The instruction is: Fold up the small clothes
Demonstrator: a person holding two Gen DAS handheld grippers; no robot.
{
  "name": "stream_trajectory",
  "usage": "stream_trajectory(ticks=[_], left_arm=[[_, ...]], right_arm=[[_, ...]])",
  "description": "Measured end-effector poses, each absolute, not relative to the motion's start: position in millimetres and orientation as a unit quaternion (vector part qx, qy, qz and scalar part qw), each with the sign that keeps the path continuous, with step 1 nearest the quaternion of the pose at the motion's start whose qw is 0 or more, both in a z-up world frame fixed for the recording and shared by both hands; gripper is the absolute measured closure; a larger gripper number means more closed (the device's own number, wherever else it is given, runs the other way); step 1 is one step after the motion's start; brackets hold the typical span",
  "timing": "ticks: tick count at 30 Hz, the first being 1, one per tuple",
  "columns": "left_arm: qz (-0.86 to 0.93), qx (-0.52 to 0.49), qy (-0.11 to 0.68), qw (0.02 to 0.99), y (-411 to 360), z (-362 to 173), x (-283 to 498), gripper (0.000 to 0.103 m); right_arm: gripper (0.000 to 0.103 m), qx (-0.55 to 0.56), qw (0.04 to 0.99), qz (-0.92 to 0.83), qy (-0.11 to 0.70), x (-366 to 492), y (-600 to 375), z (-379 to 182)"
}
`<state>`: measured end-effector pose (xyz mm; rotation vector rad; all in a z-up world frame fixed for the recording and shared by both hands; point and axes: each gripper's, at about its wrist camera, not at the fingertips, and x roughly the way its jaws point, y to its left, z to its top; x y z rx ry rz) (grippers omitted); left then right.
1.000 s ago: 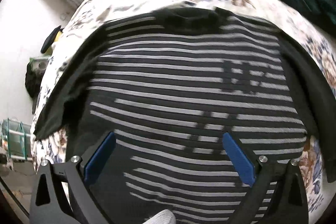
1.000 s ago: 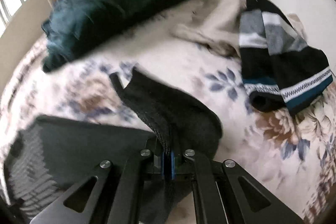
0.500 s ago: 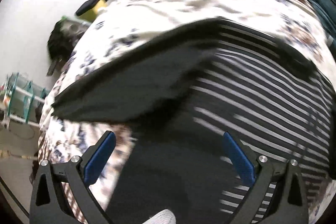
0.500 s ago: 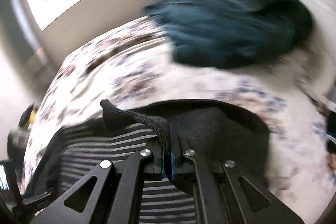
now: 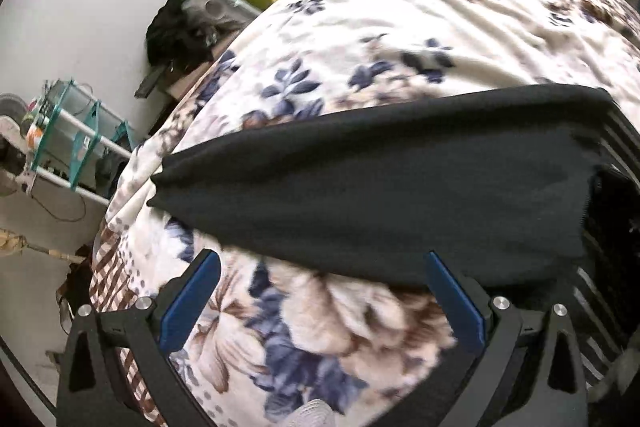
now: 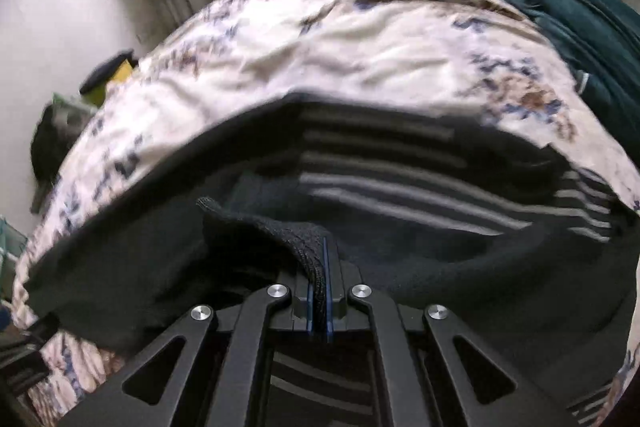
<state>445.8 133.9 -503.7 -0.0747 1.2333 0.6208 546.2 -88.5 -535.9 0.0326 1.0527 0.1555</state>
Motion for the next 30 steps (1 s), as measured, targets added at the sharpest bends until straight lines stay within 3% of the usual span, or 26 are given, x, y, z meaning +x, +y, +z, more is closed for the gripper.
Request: stream_trajectory(ticks=[4, 6, 8, 10, 16, 21, 27, 30], left_arm=[[0.276, -0.058, 0.576, 0.767, 149, -512, 439, 0.0], [0.264, -0.1, 0.584, 0.761, 161, -518, 432, 0.0], [0.262, -0.152, 0.594, 0.746, 176, -525, 423, 0.0], [0.266, -0.2, 0.596, 0.731, 191, -531, 411, 0.0], [0.299, -0.39, 0.578, 0.651, 256, -561, 356, 0.0], [0.321, -0.521, 0.504, 0.61, 317, -583, 337, 0.0], [0.333, -0.528, 0.477, 0.619, 362, -599, 364, 0.002], [0.342, -0.525, 0.473, 0.619, 379, -610, 370, 0.004]], right_arm=[[0.097, 0.046, 0.829, 0.073, 0.552, 554, -89, -561], [0.081, 0.079, 0.815, 0.085, 0.568, 556, -98, -562], [0.032, 0.107, 0.806, 0.098, 0.574, 556, -106, -555], [0.013, 0.125, 0.804, 0.113, 0.57, 546, -117, -539], [0.013, 0.096, 0.787, 0.092, 0.602, 495, -164, -515], [0.013, 0.071, 0.751, 0.01, 0.656, 434, -221, -534], [0.013, 0.07, 0.687, -0.056, 0.721, 390, -256, -585], [0.001, 0.073, 0.679, -0.061, 0.728, 387, -259, -607]])
